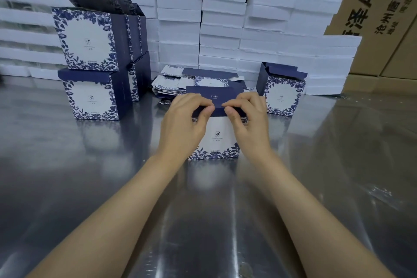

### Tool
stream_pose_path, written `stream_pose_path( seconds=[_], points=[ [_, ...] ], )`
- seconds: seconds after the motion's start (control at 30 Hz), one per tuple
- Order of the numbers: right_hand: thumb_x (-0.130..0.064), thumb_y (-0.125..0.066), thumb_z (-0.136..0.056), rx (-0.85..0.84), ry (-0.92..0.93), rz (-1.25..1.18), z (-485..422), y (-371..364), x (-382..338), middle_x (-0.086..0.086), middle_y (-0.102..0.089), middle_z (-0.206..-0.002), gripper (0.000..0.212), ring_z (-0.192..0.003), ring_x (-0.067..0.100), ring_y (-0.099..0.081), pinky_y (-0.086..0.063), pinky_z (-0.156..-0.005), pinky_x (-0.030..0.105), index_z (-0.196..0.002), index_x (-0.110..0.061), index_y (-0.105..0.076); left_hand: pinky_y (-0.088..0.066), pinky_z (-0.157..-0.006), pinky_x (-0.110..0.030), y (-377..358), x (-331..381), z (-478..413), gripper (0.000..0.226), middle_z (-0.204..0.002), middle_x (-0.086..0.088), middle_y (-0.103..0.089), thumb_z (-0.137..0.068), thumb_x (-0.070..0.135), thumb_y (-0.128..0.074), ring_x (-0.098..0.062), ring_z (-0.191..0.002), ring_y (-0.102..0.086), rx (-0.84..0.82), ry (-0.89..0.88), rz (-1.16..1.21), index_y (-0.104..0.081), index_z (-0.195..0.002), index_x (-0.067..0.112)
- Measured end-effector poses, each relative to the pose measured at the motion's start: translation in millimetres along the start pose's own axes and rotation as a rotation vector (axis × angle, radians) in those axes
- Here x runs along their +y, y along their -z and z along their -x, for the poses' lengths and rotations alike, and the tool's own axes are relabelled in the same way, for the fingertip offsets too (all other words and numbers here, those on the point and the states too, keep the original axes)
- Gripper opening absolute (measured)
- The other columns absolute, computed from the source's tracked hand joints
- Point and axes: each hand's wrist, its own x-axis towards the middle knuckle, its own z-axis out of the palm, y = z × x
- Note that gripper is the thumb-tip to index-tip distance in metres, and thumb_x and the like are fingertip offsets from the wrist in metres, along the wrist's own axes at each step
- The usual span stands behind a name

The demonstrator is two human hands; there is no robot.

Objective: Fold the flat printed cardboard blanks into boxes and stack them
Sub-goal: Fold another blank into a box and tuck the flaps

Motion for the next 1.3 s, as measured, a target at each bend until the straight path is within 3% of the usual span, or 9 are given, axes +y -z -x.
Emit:
stream_pose_path(
  seconds=[0.13,0.43,0.6,0.7,0.8,0.9,1.03,1.1,1.3],
  points=[
    [-0.017,-0.063,-0.09,0.004,-0.021,-0.019,-0.7,-2.6,-3.7,-0.017,-0.047,-0.09,0.012,-0.093,0.018,-0.045,-0.033,-0.086,0.015,-0.092,-0.014,-0.074,-0.046,-0.084,-0.03,0.0,0.9,-4.8,0.006,-0.09,0.005,-0.071,-0.087,0.011,-0.066,-0.018,-0.097,-0.06,0.028,0.073,0.037,-0.072,-0.086,0.011],
    [-0.016,-0.064,-0.089,0.054,-0.119,-0.118,-2.0,5.3,10.2,-0.015,-0.052,-0.095,0.012,-0.1,0.027,-0.056,-0.048,-0.083,0.05,-0.086,-0.009,-0.073,-0.046,-0.102,-0.037,14.1,-13.6,-7.2,0.018,-0.102,0.01,-0.068,-0.09,0.002,-0.064,-0.01,-0.113,-0.06,-0.106,0.158,0.334,-0.073,-0.101,0.013],
    [-0.02,-0.061,-0.091,0.224,-0.06,-0.032,3.1,7.7,17.0,-0.015,-0.053,-0.093,0.016,-0.094,0.019,-0.056,-0.045,-0.084,0.028,-0.088,-0.009,-0.074,-0.033,-0.109,-0.018,-8.1,-7.5,5.9,0.028,-0.15,0.006,-0.039,-0.101,0.011,-0.048,0.003,-0.137,-0.034,-0.141,0.205,0.411,-0.06,-0.119,0.029],
    [-0.013,-0.059,-0.092,0.338,-0.115,-0.009,3.0,21.8,34.2,-0.001,-0.058,-0.098,0.015,-0.095,0.023,-0.058,-0.048,-0.086,0.04,-0.092,-0.004,-0.071,-0.022,-0.106,-0.004,-40.4,11.0,9.8,0.037,-0.156,0.008,-0.025,-0.103,0.011,-0.042,0.007,-0.141,-0.021,-0.175,0.147,0.411,-0.05,-0.122,0.042],
    [-0.011,-0.054,-0.095,0.481,-0.201,-0.006,1.0,36.8,50.5,0.007,-0.059,-0.1,0.017,-0.098,0.027,-0.057,-0.048,-0.085,0.049,-0.093,-0.002,-0.068,-0.028,-0.102,-0.005,-80.9,27.4,8.6,0.032,-0.155,0.006,-0.026,-0.103,0.009,-0.041,0.003,-0.14,-0.026,-0.125,0.093,0.389,-0.056,-0.124,0.027],
    [-0.011,-0.046,-0.098,0.597,-0.267,0.027,0.2,50.2,68.9,0.011,-0.057,-0.108,0.023,-0.104,0.027,-0.055,-0.046,-0.092,0.034,-0.099,0.001,-0.066,-0.032,-0.103,-0.01,-125.7,45.8,5.8,0.028,-0.156,0.0,-0.03,-0.102,0.005,-0.04,-0.013,-0.144,-0.029,-0.08,0.073,0.357,-0.059,-0.122,0.009],
    [-0.005,-0.039,-0.1,0.664,-0.327,0.067,-0.9,57.6,90.0,0.019,-0.049,-0.125,0.026,-0.111,0.014,-0.048,-0.03,-0.094,0.007,-0.113,0.003,-0.06,-0.035,-0.105,-0.015,-170.7,61.6,1.1,0.03,-0.155,0.005,-0.027,-0.102,0.006,-0.04,-0.017,-0.145,-0.028,-0.073,0.032,0.344,-0.056,-0.127,0.008],
    [-0.007,-0.039,-0.099,0.69,-0.348,0.106,-4.3,56.8,100.1,0.019,-0.049,-0.128,0.028,-0.112,0.02,-0.051,-0.033,-0.094,0.009,-0.118,0.002,-0.058,-0.037,-0.107,-0.024,-184.7,58.2,-2.4,0.037,-0.155,0.01,-0.021,-0.103,0.01,-0.04,-0.016,-0.145,-0.028,-0.079,-0.003,0.306,-0.049,-0.138,0.012],
    [-0.02,-0.033,-0.097,0.582,-0.393,0.183,-23.3,54.9,141.3,0.011,-0.047,-0.138,0.044,-0.127,0.023,-0.044,-0.027,-0.104,0.029,-0.135,-0.008,-0.049,-0.013,-0.103,0.002,-214.8,38.1,-24.1,0.058,-0.162,0.006,-0.006,-0.105,0.016,-0.035,-0.006,-0.148,-0.01,-0.179,0.02,0.338,-0.001,-0.146,0.038]
  ],
)
